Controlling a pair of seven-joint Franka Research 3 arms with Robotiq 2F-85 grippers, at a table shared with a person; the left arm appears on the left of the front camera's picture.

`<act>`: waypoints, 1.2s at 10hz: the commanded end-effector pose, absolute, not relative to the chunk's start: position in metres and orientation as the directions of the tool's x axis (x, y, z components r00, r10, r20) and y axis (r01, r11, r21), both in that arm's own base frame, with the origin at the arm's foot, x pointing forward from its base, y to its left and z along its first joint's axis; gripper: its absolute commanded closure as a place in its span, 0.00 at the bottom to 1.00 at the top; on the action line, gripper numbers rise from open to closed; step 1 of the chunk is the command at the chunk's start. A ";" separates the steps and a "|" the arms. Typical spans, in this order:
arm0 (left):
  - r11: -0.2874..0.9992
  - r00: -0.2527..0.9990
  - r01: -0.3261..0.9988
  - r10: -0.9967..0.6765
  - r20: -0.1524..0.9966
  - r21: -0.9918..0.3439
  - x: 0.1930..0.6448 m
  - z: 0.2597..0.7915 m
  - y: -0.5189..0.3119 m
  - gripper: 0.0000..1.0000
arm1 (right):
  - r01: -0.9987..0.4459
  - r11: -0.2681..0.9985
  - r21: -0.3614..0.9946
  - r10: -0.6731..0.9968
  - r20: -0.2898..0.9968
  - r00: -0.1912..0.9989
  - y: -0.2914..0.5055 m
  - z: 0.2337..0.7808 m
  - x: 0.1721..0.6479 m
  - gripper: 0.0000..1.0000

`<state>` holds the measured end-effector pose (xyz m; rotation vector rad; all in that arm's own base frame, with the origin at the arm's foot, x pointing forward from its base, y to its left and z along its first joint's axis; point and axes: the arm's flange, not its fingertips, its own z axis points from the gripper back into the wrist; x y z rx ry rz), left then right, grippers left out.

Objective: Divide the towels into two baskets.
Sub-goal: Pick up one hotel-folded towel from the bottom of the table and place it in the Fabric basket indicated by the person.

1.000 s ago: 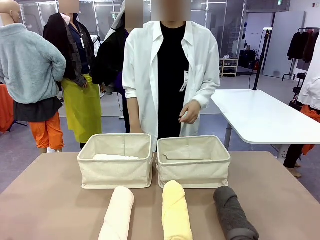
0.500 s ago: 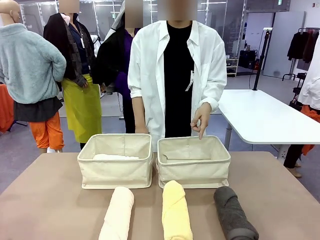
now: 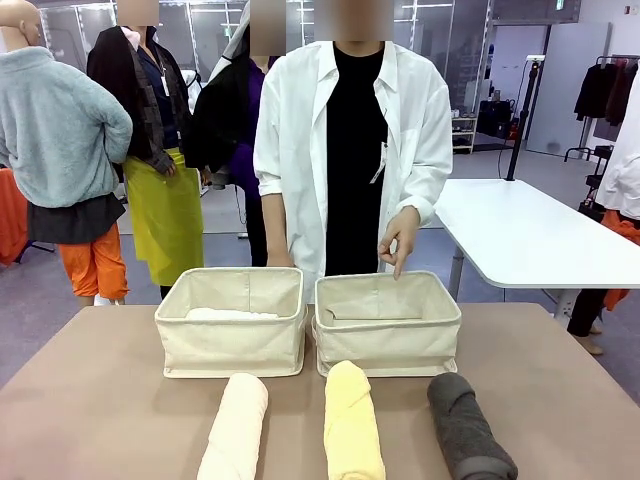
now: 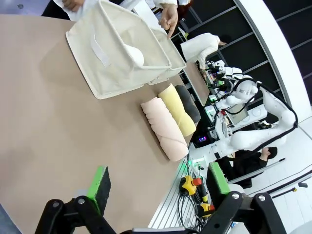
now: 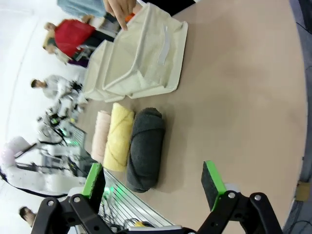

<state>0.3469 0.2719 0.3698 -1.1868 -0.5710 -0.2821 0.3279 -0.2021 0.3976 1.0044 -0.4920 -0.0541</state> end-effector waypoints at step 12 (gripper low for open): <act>0.366 0.823 0.500 0.081 0.563 -0.785 0.341 0.372 0.271 0.00 | -0.091 0.901 0.425 0.003 0.202 0.979 0.087 0.348 0.357 0.00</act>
